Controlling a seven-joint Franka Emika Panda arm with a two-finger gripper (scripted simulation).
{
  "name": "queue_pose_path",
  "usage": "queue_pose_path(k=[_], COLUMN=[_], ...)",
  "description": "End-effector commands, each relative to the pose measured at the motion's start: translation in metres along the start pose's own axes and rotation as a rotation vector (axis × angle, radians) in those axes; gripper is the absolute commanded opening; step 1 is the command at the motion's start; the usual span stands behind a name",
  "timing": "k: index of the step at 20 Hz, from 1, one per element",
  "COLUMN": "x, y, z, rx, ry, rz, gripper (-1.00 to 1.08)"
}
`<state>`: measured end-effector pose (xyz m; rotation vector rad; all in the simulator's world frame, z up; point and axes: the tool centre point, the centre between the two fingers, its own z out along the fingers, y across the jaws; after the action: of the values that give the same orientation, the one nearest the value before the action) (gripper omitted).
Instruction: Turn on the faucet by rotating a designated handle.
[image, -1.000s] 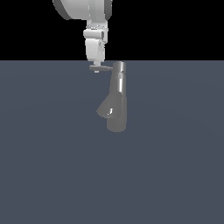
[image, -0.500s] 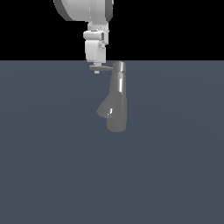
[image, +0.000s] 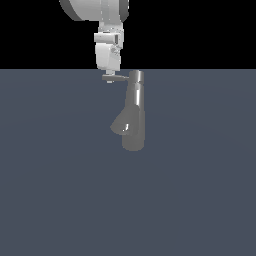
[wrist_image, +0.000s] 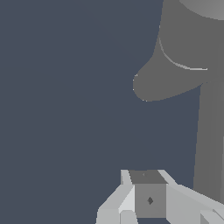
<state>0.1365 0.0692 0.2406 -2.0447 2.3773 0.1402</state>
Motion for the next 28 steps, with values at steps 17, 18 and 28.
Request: queue_pose_path(k=[17,18,28], x=[-0.003,-0.003,-0.004], y=[0.043,0.045,0.067], z=[-0.017,-0.018,-0.027], rx=[0.0,0.0,0.0], ry=[0.0,0.0,0.0], rz=[0.0,0.0,0.0], gripper=[-1.0,-1.0,-1.0])
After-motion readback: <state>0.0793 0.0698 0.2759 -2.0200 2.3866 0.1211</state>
